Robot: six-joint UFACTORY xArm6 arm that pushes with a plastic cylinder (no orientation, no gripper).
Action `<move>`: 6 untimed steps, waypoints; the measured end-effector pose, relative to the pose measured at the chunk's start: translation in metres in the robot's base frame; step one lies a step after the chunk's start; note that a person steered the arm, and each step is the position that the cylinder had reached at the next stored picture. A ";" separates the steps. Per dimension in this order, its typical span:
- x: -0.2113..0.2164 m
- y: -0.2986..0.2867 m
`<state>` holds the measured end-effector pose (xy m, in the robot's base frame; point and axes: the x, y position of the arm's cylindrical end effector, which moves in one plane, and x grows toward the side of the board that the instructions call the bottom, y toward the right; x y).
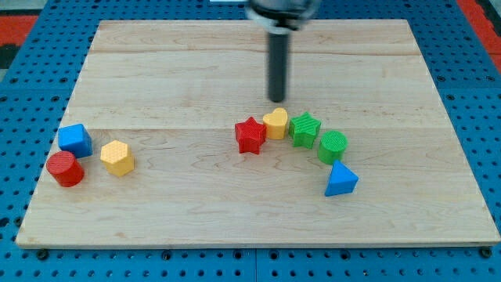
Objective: Slide the yellow heart closer to the blue cube
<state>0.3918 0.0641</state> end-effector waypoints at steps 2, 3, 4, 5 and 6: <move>0.049 -0.052; 0.081 -0.108; 0.082 -0.089; 0.069 -0.160; 0.073 -0.246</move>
